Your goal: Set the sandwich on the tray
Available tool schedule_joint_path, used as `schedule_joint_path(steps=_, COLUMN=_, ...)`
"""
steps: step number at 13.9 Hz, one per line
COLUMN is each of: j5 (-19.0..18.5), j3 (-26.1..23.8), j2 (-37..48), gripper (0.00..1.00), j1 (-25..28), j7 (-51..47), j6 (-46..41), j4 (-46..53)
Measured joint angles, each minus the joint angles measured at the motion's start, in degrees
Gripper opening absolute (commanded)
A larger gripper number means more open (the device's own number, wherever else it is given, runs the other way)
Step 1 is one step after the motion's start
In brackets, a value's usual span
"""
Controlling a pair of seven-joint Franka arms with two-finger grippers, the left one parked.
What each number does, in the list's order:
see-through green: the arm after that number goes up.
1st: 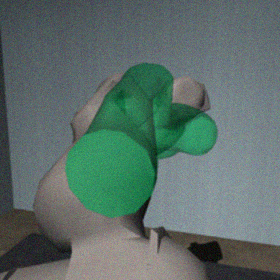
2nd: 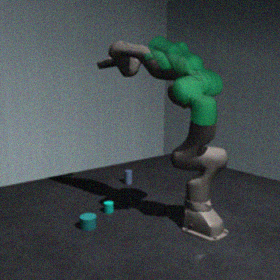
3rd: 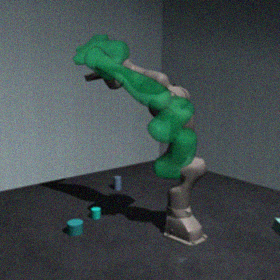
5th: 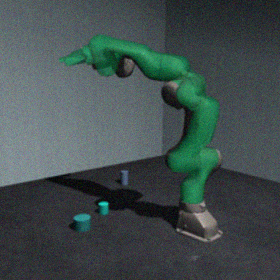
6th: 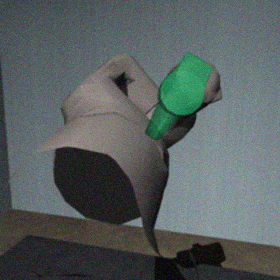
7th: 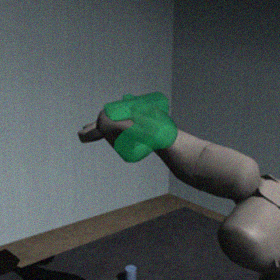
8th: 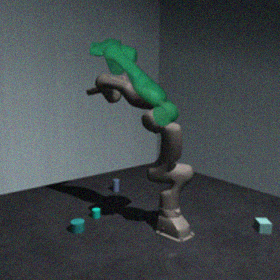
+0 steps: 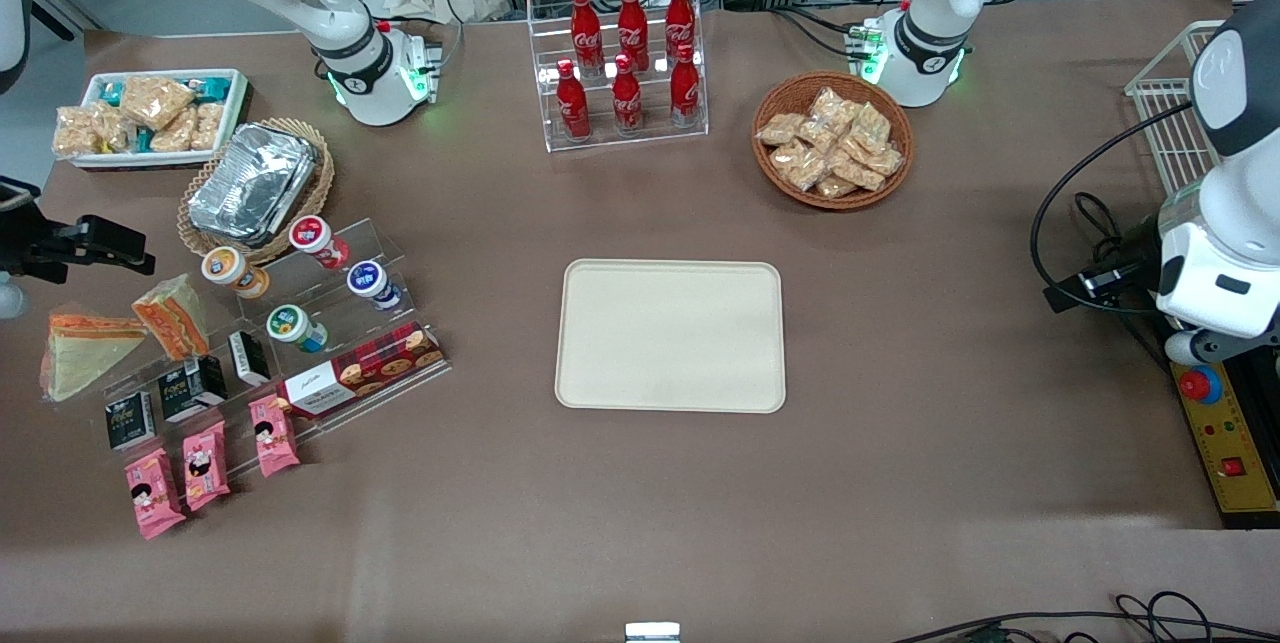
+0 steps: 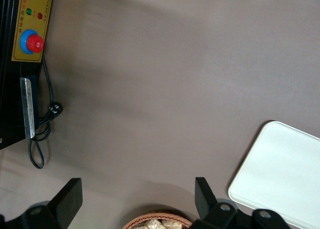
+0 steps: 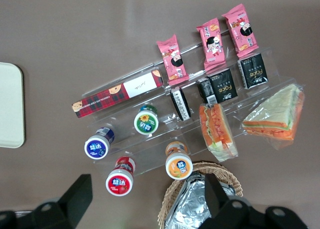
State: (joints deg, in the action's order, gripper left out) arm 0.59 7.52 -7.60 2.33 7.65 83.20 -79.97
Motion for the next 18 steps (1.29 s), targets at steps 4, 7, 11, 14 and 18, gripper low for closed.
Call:
schedule_joint_path(steps=4, j5=0.0, j3=0.1, j2=1.0, gripper=1.0, j1=-0.7, j7=0.0, j6=0.0, j4=0.1)
schedule_joint_path(steps=7, j5=0.1, j3=0.1, j2=1.0, gripper=1.0, j1=-1.1, j7=0.0, j6=0.0, j4=-0.1)
schedule_joint_path(steps=11, j5=0.8, j3=0.2, j2=0.9, gripper=1.0, j1=-2.7, j7=0.0, j6=0.0, j4=-0.5)
schedule_joint_path(steps=14, j5=0.8, j3=0.2, j2=0.9, gripper=1.0, j1=-2.7, j7=-2.7, j6=0.1, j4=-0.5)
schedule_joint_path(steps=18, j5=0.8, j3=1.2, j2=0.8, gripper=1.0, j1=-5.2, j7=-8.1, j6=0.3, j4=-0.5)
